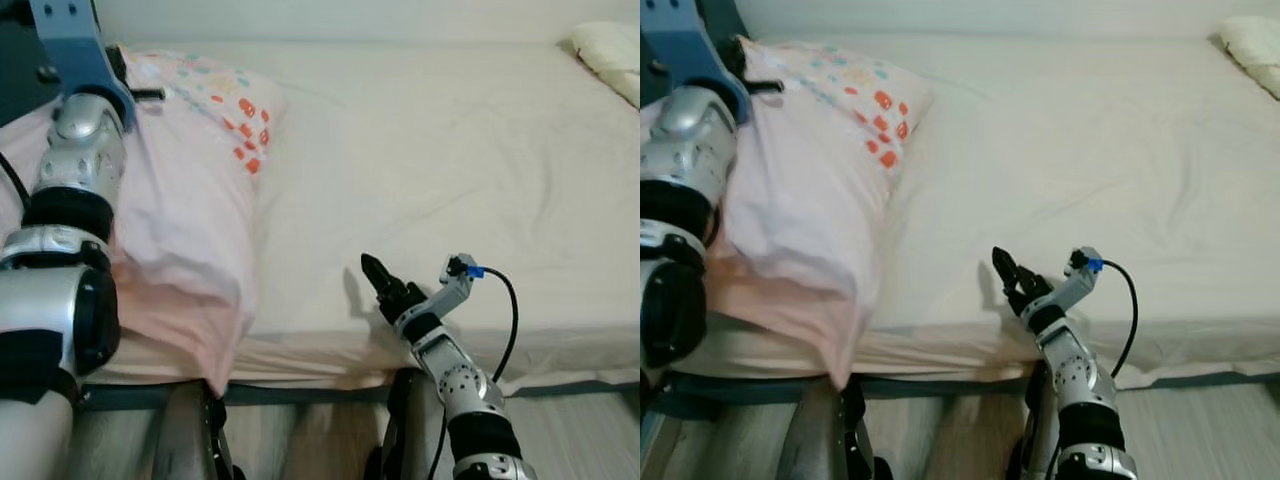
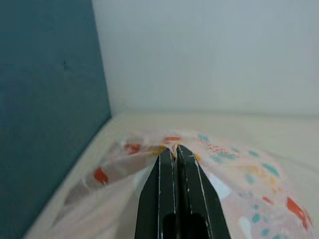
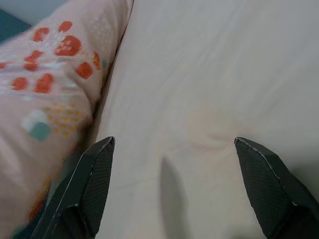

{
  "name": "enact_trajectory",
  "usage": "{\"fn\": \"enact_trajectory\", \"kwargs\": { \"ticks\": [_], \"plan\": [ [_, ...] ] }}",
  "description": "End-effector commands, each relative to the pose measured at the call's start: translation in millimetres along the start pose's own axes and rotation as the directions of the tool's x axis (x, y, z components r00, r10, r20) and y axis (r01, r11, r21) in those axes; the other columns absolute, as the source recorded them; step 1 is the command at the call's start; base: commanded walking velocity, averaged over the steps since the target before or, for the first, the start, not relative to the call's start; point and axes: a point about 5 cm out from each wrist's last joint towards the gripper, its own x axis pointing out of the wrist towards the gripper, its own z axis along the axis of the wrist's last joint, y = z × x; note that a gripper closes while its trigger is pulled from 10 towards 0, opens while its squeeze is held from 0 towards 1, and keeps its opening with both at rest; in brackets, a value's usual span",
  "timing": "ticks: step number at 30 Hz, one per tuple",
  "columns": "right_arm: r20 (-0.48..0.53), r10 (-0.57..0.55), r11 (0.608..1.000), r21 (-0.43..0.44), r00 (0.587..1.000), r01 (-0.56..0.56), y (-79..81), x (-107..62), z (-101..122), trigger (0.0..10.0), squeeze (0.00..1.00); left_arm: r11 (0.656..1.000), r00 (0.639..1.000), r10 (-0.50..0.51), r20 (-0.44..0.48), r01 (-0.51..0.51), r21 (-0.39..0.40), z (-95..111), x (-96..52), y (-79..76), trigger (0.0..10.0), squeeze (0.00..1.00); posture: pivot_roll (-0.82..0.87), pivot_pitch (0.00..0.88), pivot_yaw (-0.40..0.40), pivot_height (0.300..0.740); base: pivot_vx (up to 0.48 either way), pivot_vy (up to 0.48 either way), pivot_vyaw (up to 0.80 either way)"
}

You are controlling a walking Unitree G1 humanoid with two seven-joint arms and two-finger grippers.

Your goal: Clean up the room

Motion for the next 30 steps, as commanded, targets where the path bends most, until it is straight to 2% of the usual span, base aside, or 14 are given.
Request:
{"fn": "enact_trajectory", "kwargs": {
  "ticks": [1,5,6,7,14,18,20,21,22,23,24,27,28,30],
  "plan": [
    [0.002,-0.041,0.999,0.025,0.999,0.041,-8.2,-4.4,-3,10.0,0.0,0.999,0.991,0.043,0.13,-0.043,0.002,33,5.1,11.3,0.0,0.0,0.05,0.205,-0.004,0.35,0.0,0.0,0.0],
    [0.003,-0.037,0.999,0.025,0.999,0.036,-7.1,-3.3,-2,10.0,0.0,0.988,0.972,0.149,0.181,-0.152,0.002,50,6.3,34.1,0.0,0.0,0.05,0.201,-0.005,0.35,0.0,0.0,0.0],
    [0.004,-0.033,0.999,0.026,0.999,0.033,-6.2,-2.2,-2,10.0,0.0,0.957,0.926,0.281,0.251,-0.289,-0.005,69,3.4,58.9,0.0,0.0,0.05,0.198,-0.005,0.35,0.0,0.0,0.0],
    [0.004,-0.032,0.999,0.026,0.999,0.032,-6.0,-1.9,-2,10.0,0.0,0.943,0.906,0.32,0.277,-0.333,-0.001,75,1.7,65.0,0.0,0.0,0.05,0.197,-0.005,0.35,0.0,0.0,0.0],
    [0.004,-0.022,0.999,0.028,1.0,0.022,-3.8,-0.6,-2,10.0,0.0,0.895,0.84,0.428,0.334,-0.446,-0.025,74,-7.6,80.0,0.0,0.0,0.05,0.198,-0.01,0.35,0.0,0.0,0.0],
    [-0.013,-0.01,1.0,0.026,1.0,0.01,-1.8,0.4,-6,10.0,0.0,0.898,0.862,0.425,0.277,-0.44,-0.009,37,-14.0,76.3,0.0,0.0,0.05,0.199,-0.014,0.35,0.0,0.0,0.0],
    [-0.015,-0.009,1.0,0.025,1.0,0.009,-1.4,0.7,-6,10.0,0.0,0.899,0.867,0.421,0.267,-0.438,0.004,30,-15.0,74.8,0.0,0.0,0.05,0.199,-0.014,0.35,0.0,0.0,0.0],
    [-0.013,-0.008,1.0,0.027,1.0,0.009,-1.4,0.7,-6,10.0,0.0,0.909,0.886,0.403,0.23,-0.417,0.014,12,-18.3,71.4,0.0,0.0,0.05,0.202,-0.012,0.35,0.0,0.0,0.0],
    [-0.013,-0.008,1.0,0.027,1.0,0.009,-1.4,0.7,-6,10.0,0.0,0.909,0.886,0.403,0.23,-0.417,0.014,12,-18.3,71.4,0.0,0.0,0.05,0.202,-0.012,0.35,0.0,0.0,0.0],
    [-0.012,-0.01,1.0,0.028,1.0,0.011,-1.9,0.3,-6,10.0,0.0,0.928,0.918,0.36,0.165,-0.37,0.039,-13,-23.2,65.1,0.0,0.0,0.05,0.202,-0.012,0.35,0.0,0.0,0.0],
    [-0.014,-0.012,0.999,0.029,1.0,0.013,-2.5,-0.5,-7,10.0,0.0,0.953,0.954,0.294,0.06,-0.297,0.055,-45,-30.5,56.5,10.0,0.0,0.05,0.206,-0.014,0.35,0.0,0.0,0.0],
    [-0.015,-0.013,0.999,0.03,1.0,0.014,-2.8,-1.1,-8,10.0,0.0,0.966,0.968,0.251,-0.012,-0.25,0.06,-66,-37.1,50.7,10.0,0.0,0.05,0.207,-0.015,0.35,0.0,0.0,0.0],
    [-0.02,-0.015,0.999,0.03,1.0,0.015,-3.1,-3.3,-10,10.0,0.0,0.972,0.967,0.214,-0.135,-0.197,0.127,-104,-54.5,47.6,10.0,0.0,0.04,0.215,-0.012,0.35,0.0,0.0,0.0],
    [-0.021,-0.015,0.999,0.03,1.0,0.016,-3.2,-4.0,-10,10.0,0.0,0.97,0.963,0.219,-0.16,-0.196,0.147,-112,-59.3,48.8,10.0,0.0,0.04,0.215,-0.012,0.35,0.0,0.0,0.0]
  ]
}}
